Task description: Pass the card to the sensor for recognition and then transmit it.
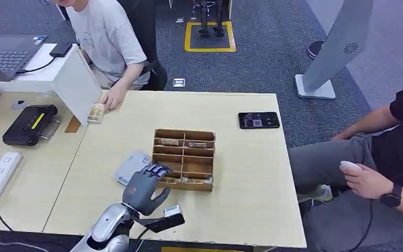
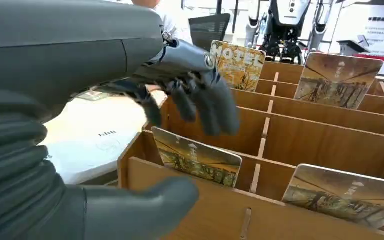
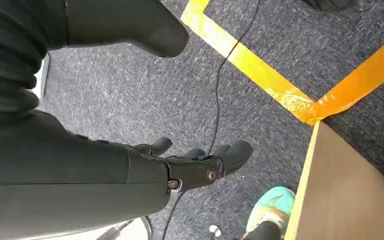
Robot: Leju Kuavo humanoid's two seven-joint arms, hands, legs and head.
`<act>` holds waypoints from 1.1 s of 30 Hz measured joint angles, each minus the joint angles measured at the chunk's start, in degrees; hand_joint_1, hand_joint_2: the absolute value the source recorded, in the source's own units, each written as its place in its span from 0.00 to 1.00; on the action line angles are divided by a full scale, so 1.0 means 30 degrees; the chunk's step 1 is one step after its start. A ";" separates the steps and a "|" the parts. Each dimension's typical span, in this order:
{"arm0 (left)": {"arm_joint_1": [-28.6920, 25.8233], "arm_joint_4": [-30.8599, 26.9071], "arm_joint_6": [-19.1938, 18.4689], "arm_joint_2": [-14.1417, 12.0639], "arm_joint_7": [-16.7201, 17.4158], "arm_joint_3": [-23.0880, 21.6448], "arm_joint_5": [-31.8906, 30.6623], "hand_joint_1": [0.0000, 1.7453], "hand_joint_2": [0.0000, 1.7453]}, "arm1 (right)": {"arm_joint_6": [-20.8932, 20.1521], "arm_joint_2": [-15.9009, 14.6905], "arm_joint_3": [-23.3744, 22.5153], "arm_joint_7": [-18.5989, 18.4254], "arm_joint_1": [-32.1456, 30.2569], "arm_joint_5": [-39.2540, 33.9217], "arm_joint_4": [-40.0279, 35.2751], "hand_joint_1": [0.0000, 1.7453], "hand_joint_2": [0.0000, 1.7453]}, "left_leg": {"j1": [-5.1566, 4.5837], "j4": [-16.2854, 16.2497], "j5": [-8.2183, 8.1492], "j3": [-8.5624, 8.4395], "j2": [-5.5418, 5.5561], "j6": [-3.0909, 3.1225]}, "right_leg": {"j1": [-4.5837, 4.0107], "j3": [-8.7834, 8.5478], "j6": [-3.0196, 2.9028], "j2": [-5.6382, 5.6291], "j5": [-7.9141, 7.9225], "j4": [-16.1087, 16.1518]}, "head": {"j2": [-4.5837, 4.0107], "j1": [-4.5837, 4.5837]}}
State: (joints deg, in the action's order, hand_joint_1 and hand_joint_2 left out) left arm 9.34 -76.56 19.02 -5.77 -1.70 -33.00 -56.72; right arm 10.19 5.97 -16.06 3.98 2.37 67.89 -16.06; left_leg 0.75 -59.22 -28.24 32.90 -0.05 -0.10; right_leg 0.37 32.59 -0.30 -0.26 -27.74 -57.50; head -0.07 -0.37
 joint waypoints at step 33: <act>0.1808 -0.5904 -0.4876 -0.3647 -0.3031 0.3559 1.0945 1.00 1.00 | 0.0423 -0.0576 0.0605 0.0386 -0.0165 -0.1916 0.0146 0.00 1.00 | 0.0034 0.0002 0.0022 0.0001 0.0000 -0.0031 | -0.0018 0.0006 -0.0019 -0.0006 0.0012 -0.0019 | 0.0000 0.0000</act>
State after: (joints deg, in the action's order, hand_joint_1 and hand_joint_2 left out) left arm 14.76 -94.28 4.39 -16.71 -10.80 -22.33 -23.89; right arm 11.45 4.24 -14.25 5.14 1.87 62.14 -15.63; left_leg 0.85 -59.21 -28.17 32.90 -0.05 -0.19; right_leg 0.32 32.61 -0.36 -0.28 -27.71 -57.55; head -0.07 -0.37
